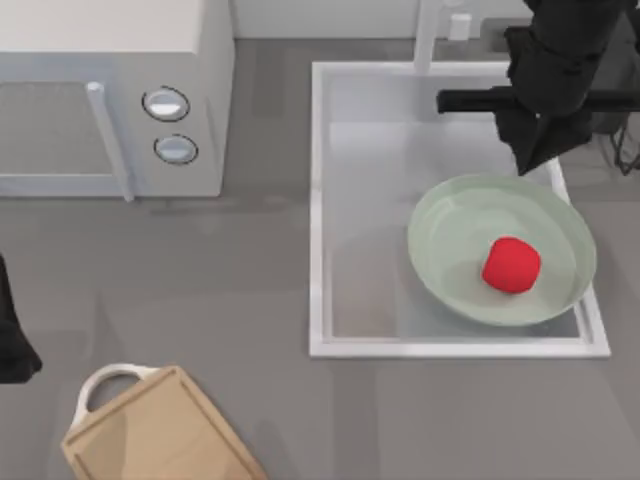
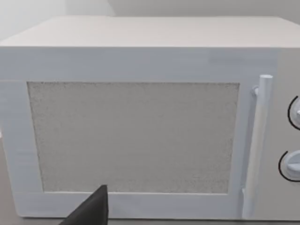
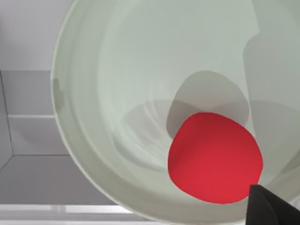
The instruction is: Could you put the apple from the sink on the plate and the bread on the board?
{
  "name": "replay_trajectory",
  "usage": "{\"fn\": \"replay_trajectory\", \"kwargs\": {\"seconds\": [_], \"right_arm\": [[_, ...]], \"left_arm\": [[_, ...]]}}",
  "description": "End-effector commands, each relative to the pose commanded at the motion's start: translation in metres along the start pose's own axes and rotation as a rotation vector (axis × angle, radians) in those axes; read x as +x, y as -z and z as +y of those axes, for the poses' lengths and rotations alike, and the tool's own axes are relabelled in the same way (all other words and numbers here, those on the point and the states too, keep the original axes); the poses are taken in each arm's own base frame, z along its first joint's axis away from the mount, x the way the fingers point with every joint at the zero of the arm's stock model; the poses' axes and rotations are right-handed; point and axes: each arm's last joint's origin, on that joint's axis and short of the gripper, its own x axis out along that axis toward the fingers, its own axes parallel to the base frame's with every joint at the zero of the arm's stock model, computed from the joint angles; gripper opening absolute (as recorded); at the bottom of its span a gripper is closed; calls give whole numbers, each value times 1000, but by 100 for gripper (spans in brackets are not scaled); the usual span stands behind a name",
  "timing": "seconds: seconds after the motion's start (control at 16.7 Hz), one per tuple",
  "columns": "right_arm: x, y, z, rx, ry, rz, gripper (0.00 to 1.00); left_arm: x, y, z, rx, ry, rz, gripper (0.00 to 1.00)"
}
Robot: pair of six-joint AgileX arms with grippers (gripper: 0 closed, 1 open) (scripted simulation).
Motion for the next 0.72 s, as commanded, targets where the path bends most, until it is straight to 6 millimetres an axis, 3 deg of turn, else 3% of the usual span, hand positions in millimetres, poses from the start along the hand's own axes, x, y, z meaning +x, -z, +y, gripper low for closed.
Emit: {"fn": "replay_trajectory", "kwargs": {"seconds": [0.12,0.42,0.72], "right_arm": [[9,-1,0,1,4,24,0],[9,-1,0,1,4,24,0],[9,-1,0,1,4,24,38]], "left_arm": [[0,0,0,0,0,0,100],[0,0,0,0,0,0,100],[0,0,0,0,0,0,100]]}}
